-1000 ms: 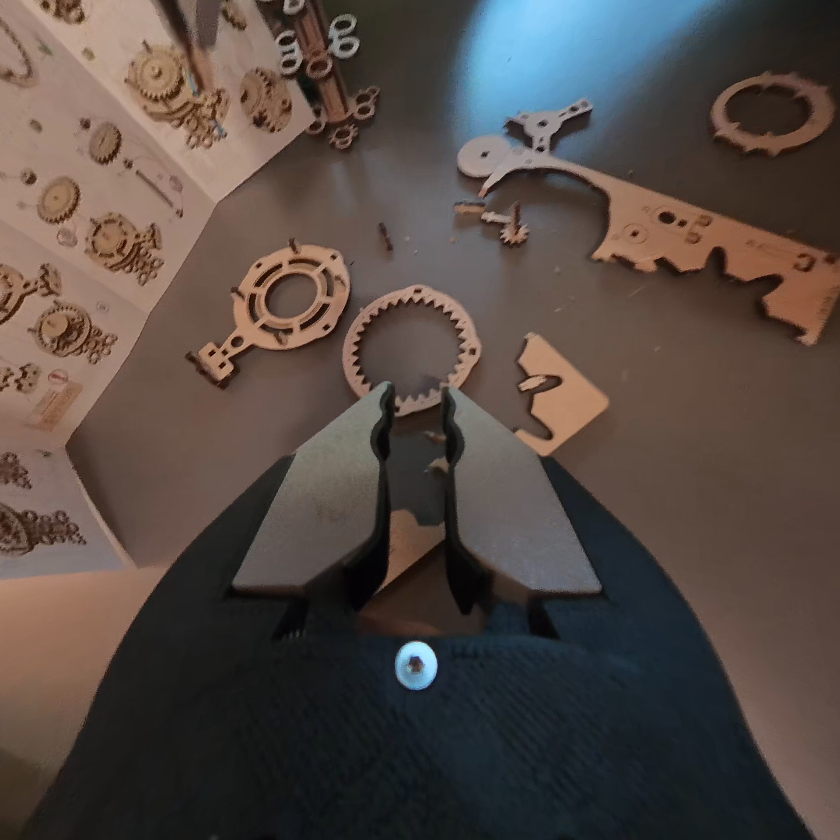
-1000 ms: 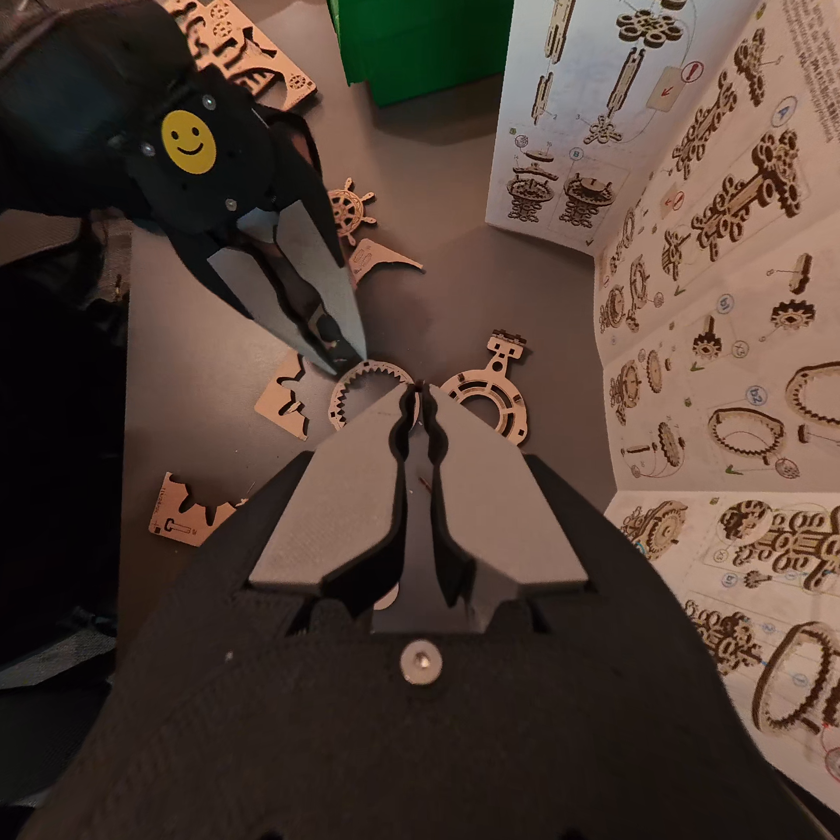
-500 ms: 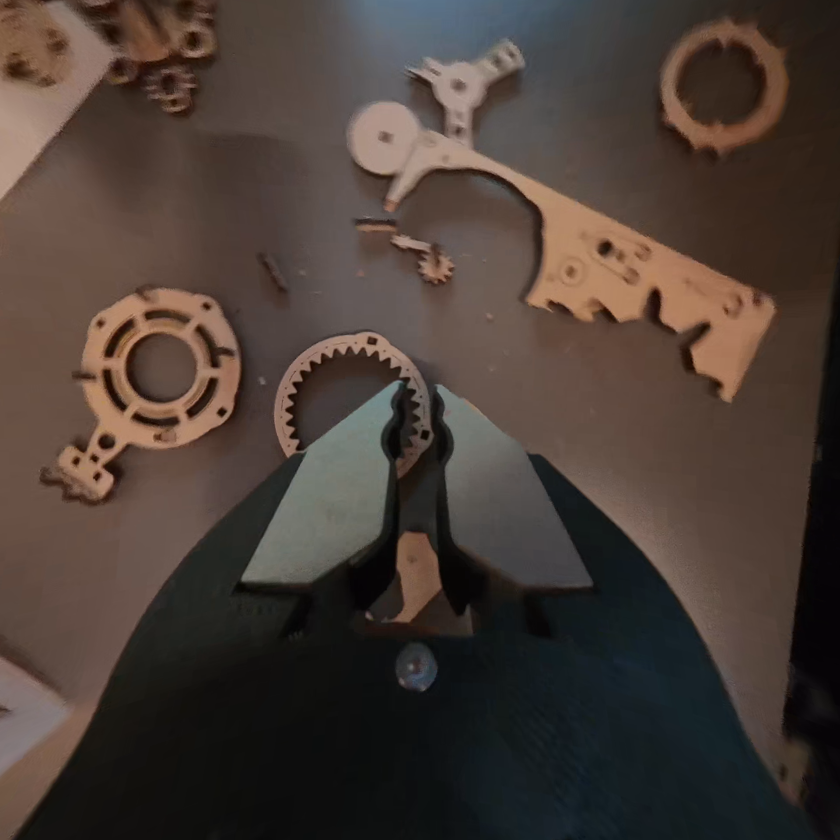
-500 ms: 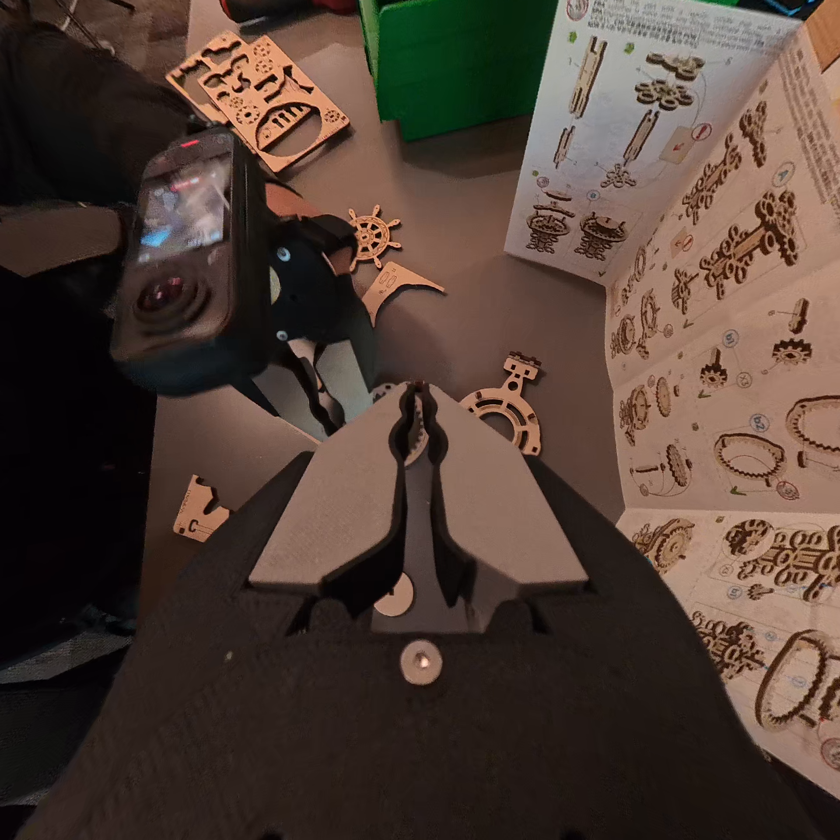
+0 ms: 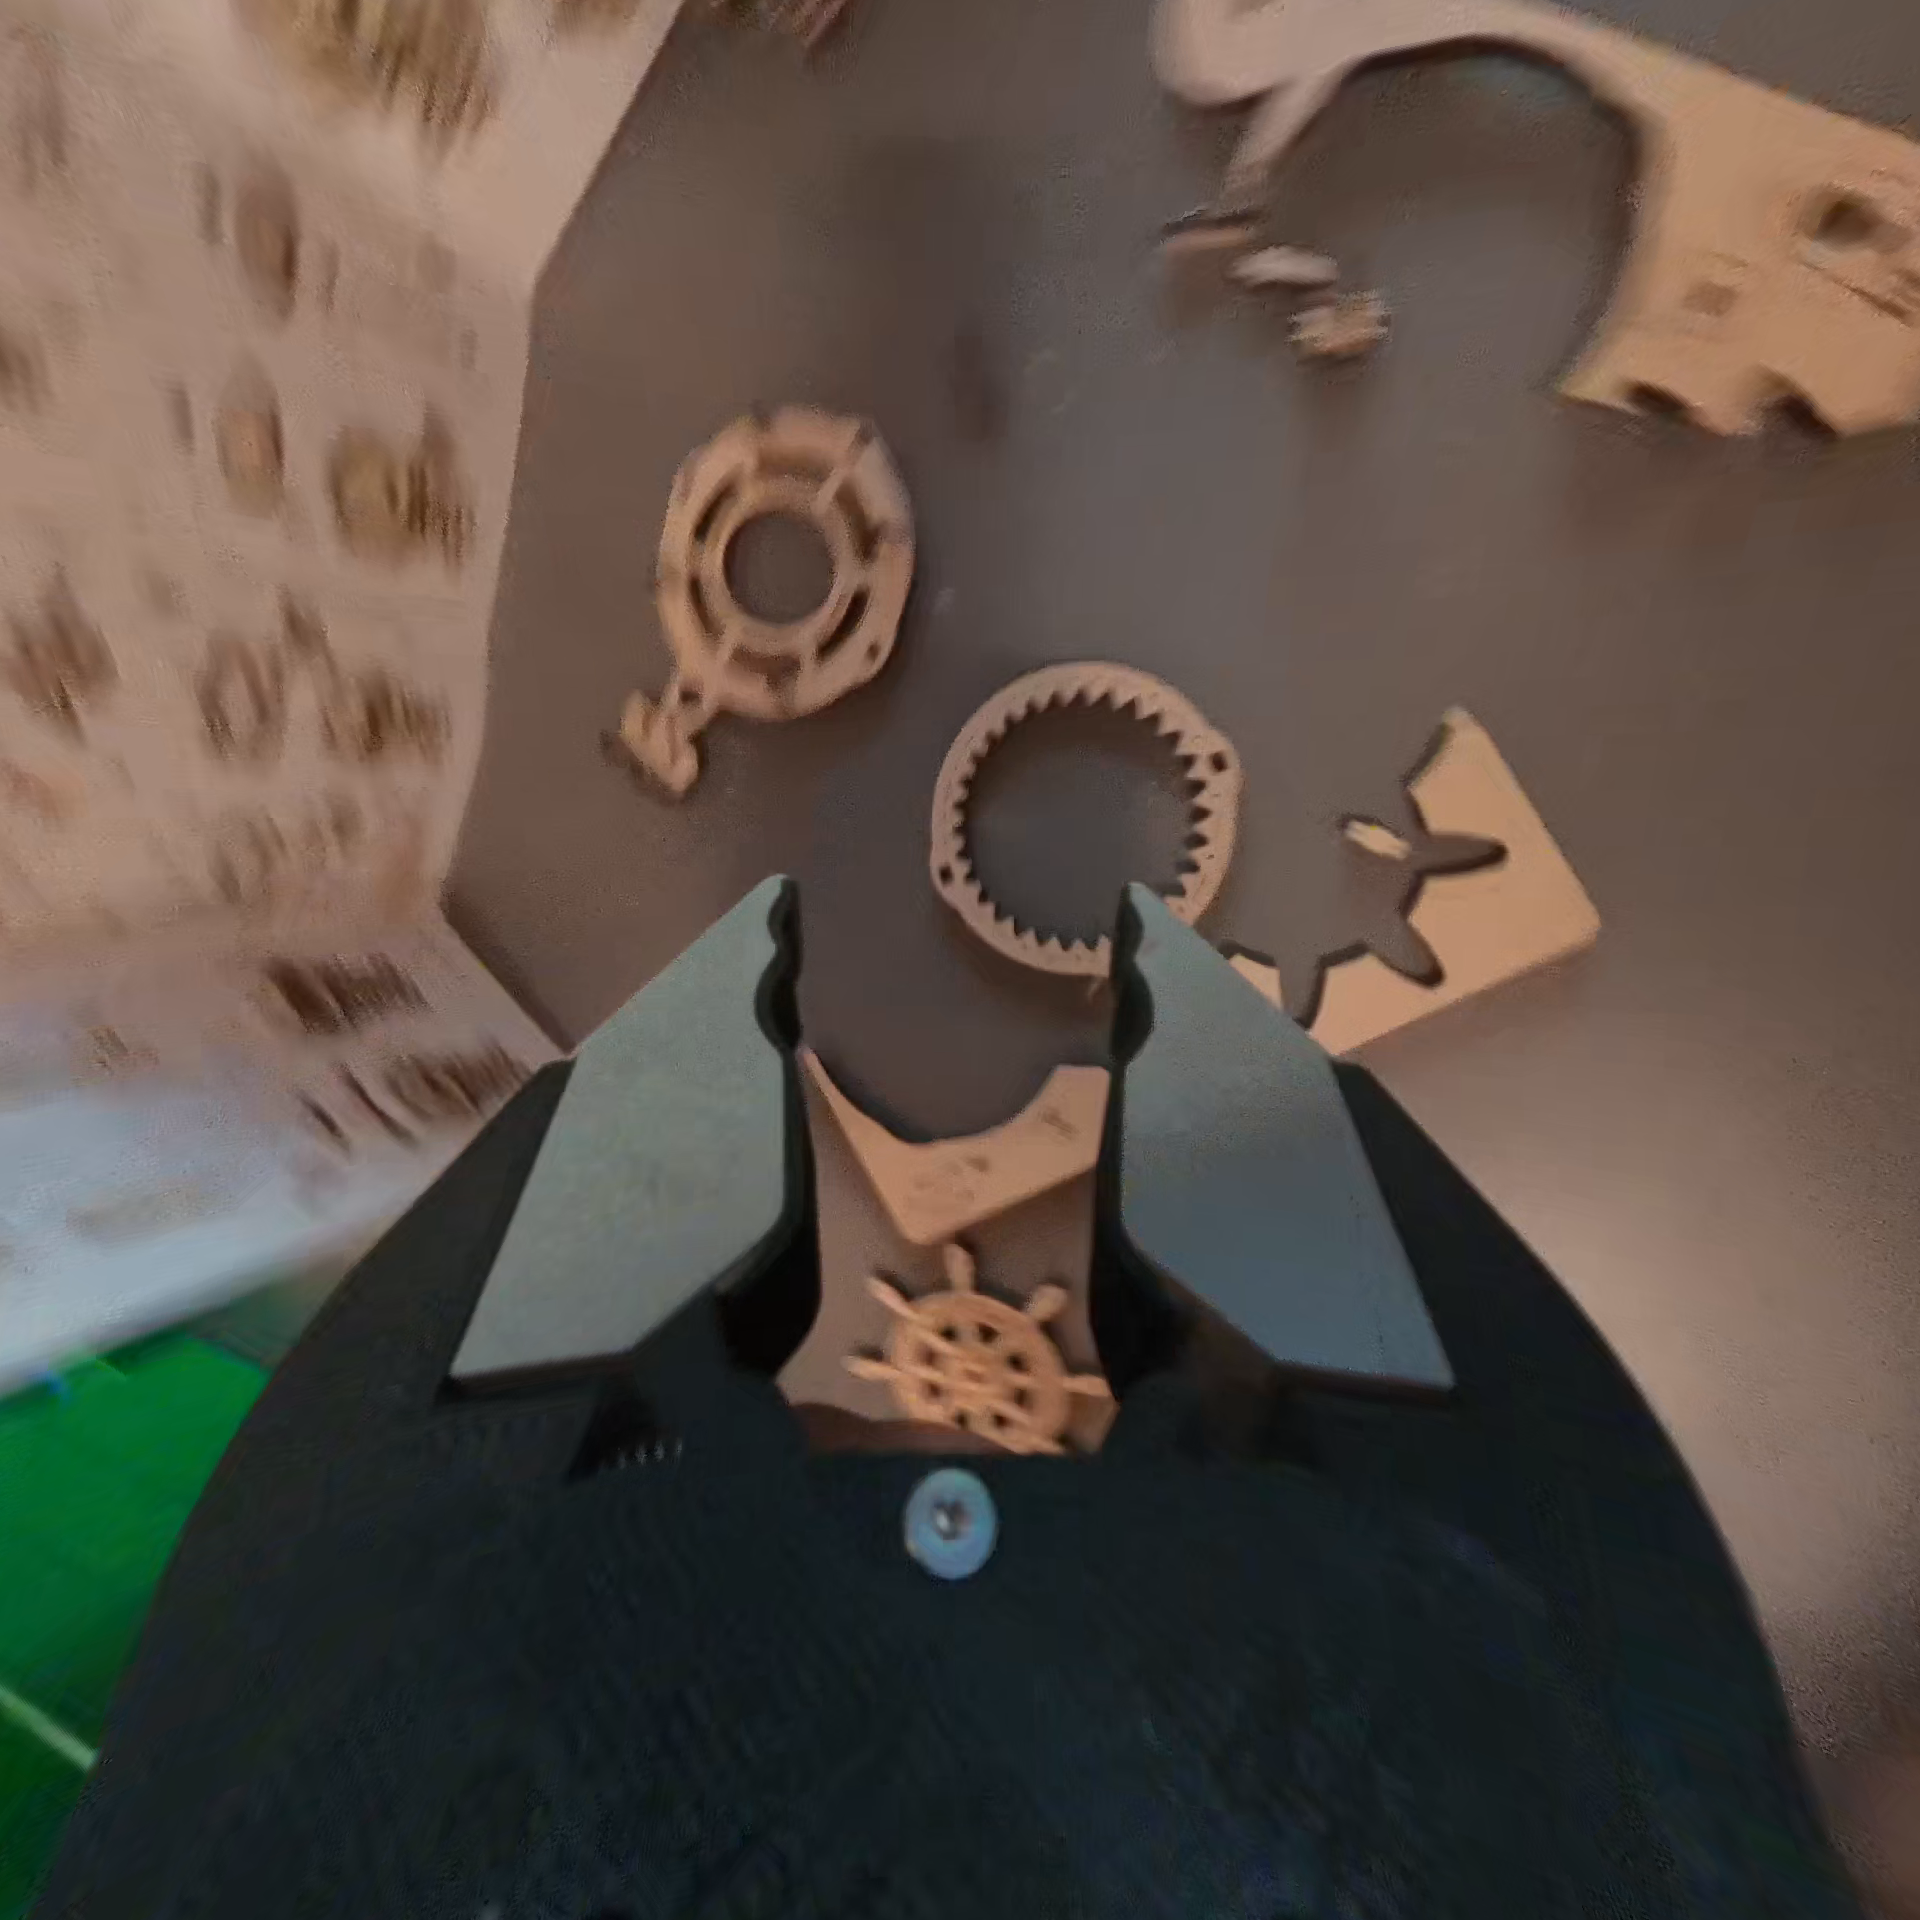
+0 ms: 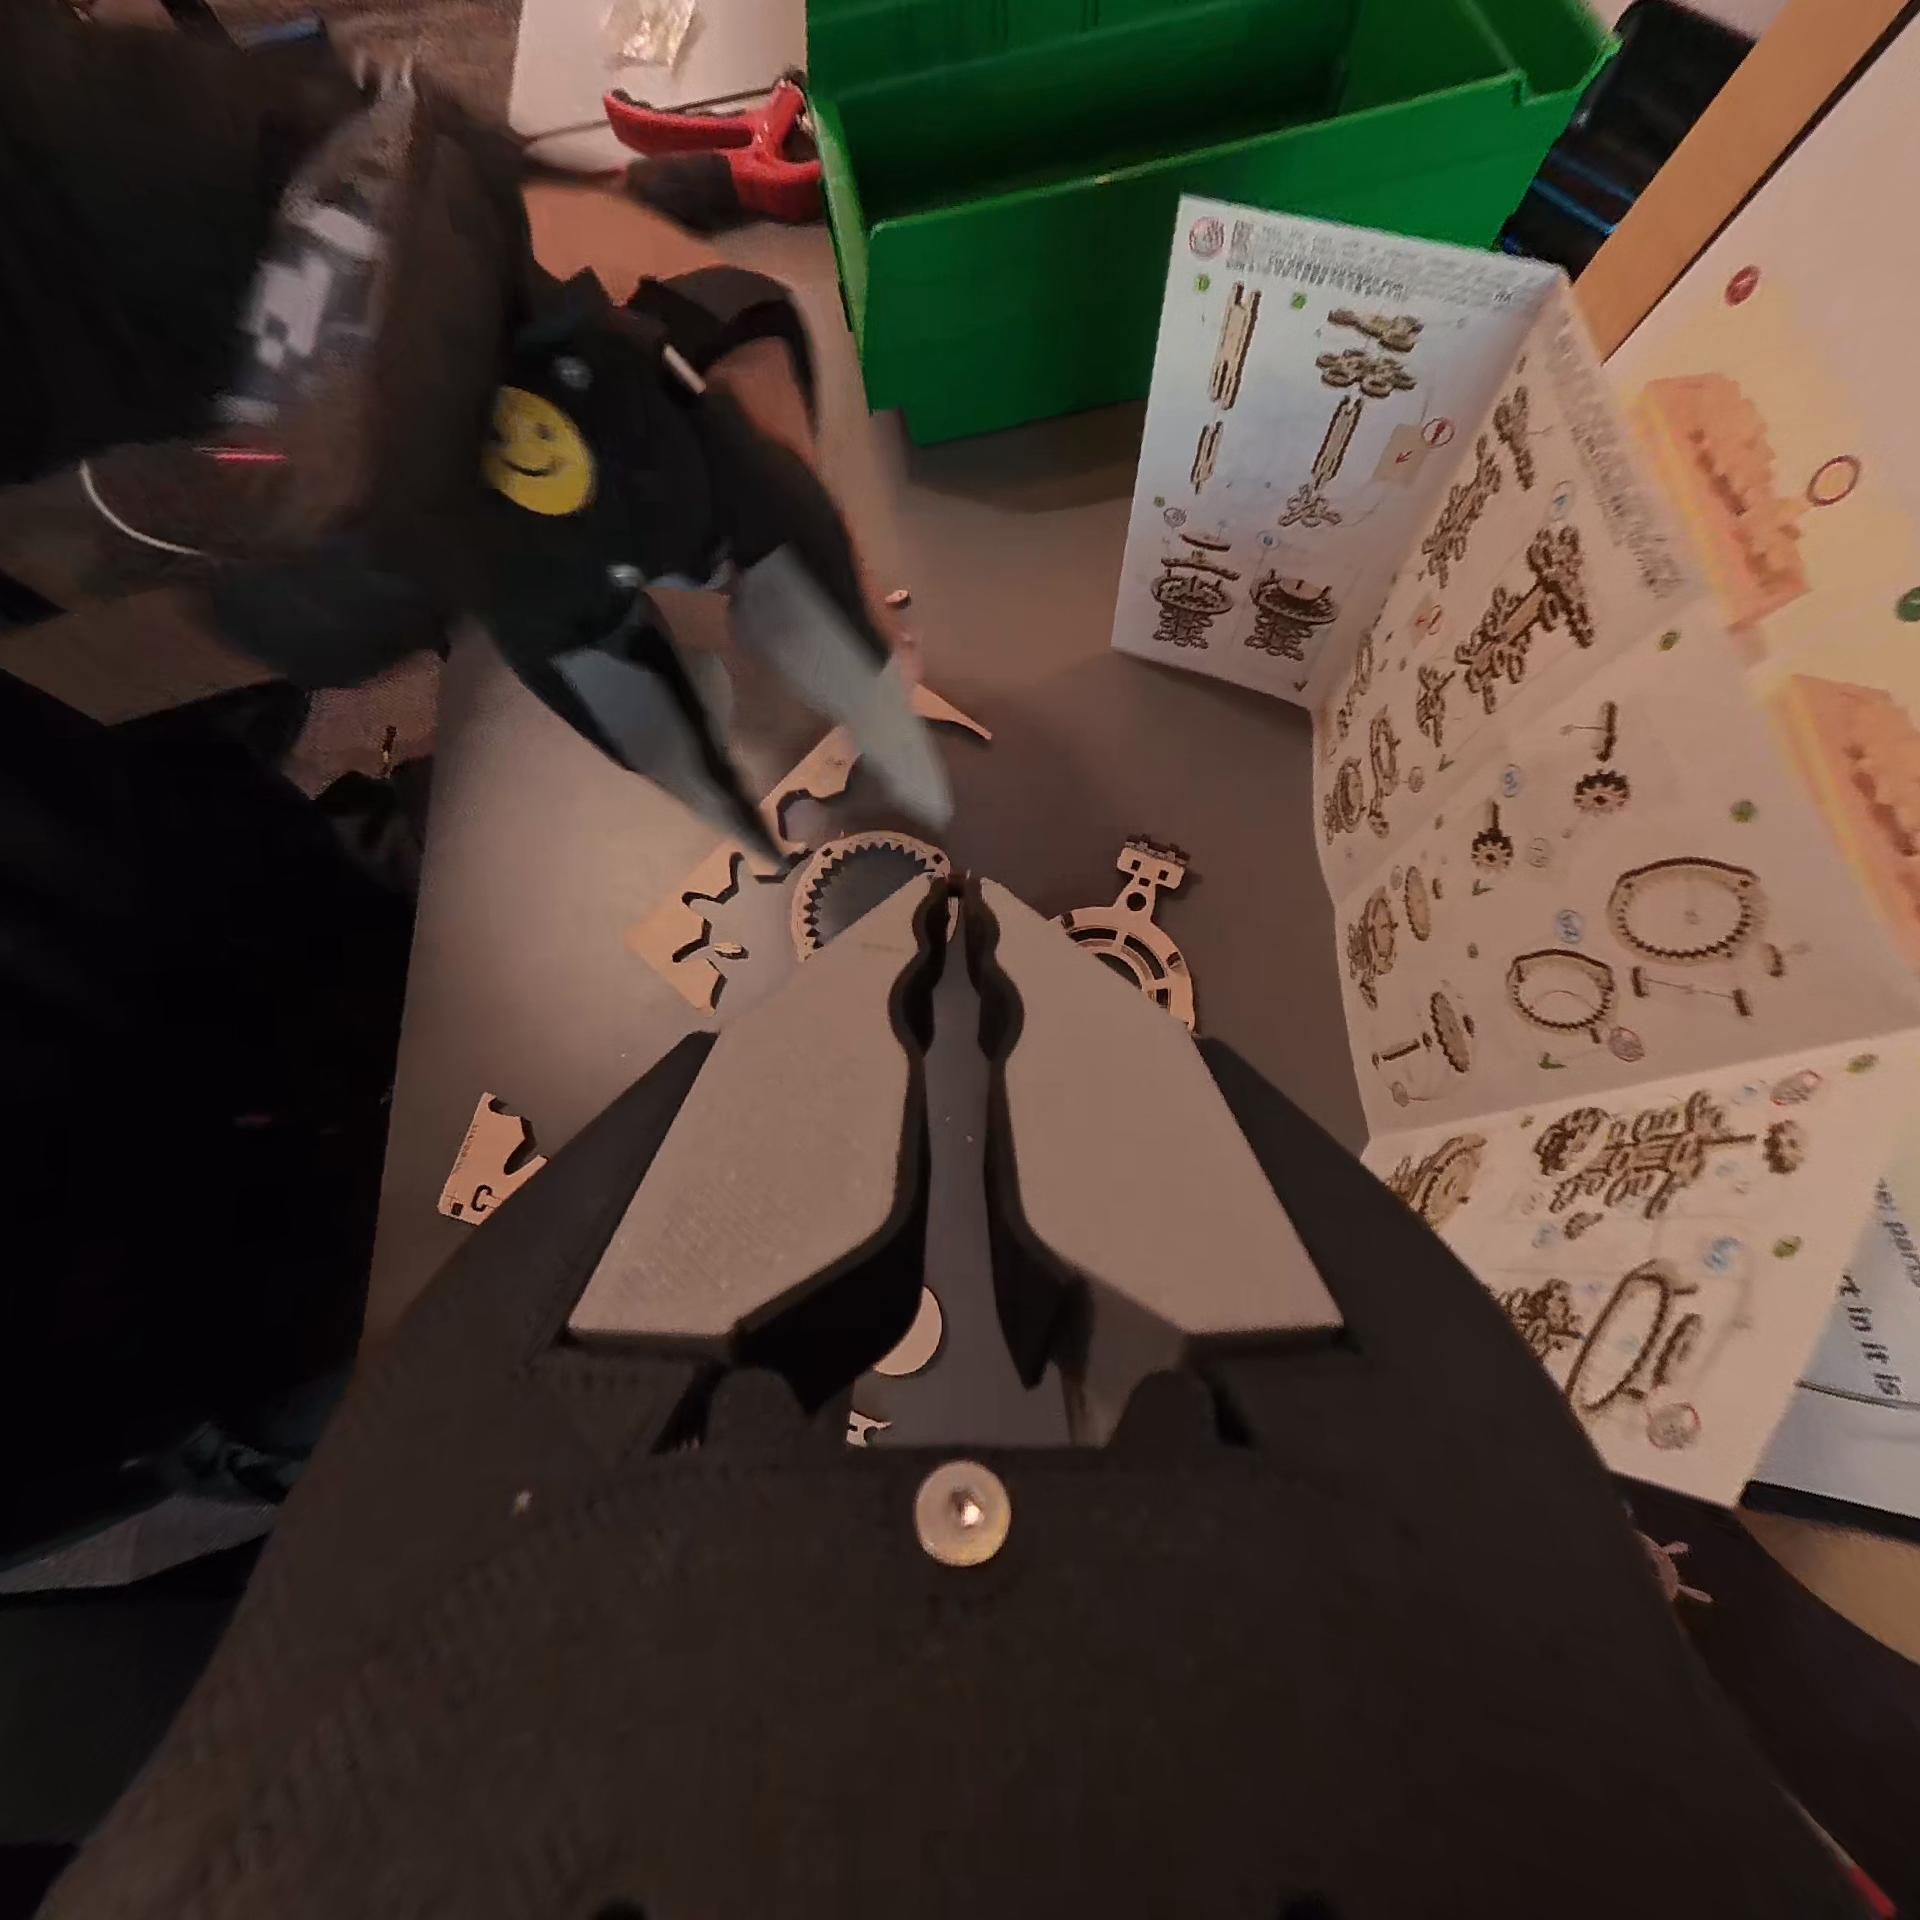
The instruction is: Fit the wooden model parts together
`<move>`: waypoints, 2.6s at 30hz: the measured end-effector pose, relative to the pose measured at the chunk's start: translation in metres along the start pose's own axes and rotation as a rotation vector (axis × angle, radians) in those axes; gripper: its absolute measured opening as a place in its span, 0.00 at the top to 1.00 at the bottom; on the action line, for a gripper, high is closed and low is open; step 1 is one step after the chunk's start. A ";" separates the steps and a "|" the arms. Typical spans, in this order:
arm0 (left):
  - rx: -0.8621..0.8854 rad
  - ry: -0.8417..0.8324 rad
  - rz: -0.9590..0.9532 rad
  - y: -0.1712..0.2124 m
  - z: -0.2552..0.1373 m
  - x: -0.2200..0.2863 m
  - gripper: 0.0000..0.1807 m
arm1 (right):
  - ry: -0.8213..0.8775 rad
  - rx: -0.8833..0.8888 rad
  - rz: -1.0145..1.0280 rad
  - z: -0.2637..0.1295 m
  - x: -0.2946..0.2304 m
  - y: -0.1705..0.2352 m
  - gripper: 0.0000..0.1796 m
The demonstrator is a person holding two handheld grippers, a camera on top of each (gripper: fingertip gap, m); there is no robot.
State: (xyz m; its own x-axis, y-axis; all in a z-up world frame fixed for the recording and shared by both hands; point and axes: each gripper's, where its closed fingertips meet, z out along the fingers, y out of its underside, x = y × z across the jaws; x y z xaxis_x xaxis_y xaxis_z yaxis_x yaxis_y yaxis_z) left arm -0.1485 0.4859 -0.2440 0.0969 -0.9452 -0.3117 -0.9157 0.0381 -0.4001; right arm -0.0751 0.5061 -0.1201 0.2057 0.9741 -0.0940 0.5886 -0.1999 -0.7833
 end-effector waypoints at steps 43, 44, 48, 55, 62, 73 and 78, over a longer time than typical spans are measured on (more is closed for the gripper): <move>0.066 0.385 0.100 -0.005 0.060 -0.035 0.63 | -0.096 -0.085 0.088 0.032 0.014 0.032 1.00; 0.084 0.406 0.089 -0.008 0.059 -0.030 0.65 | -0.097 -0.084 0.088 0.032 0.014 0.032 1.00; 0.084 0.437 0.136 -0.009 0.052 -0.011 0.66 | -0.113 -0.099 0.108 0.038 0.013 0.036 1.00; 0.130 0.433 0.152 -0.016 0.039 0.035 0.66 | -0.133 -0.233 0.079 0.074 -0.004 0.064 1.00; 0.180 0.410 0.075 -0.018 0.040 0.037 0.66 | -0.138 -0.321 0.174 0.099 -0.004 0.087 1.00; 0.440 0.283 -0.167 -0.034 -0.004 0.014 0.66 | -0.674 0.172 -0.019 0.044 -0.066 0.029 1.00; 0.534 0.218 -0.174 -0.040 -0.017 0.016 0.67 | -0.803 0.350 0.062 0.020 -0.064 0.011 1.00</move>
State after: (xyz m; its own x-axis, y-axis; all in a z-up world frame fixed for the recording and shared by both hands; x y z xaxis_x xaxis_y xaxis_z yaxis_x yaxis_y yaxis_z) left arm -0.1171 0.4636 -0.2183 0.0938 -0.9947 -0.0414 -0.5652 -0.0190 -0.8247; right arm -0.0979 0.4440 -0.1350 -0.4602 0.7690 -0.4438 0.2938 -0.3398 -0.8934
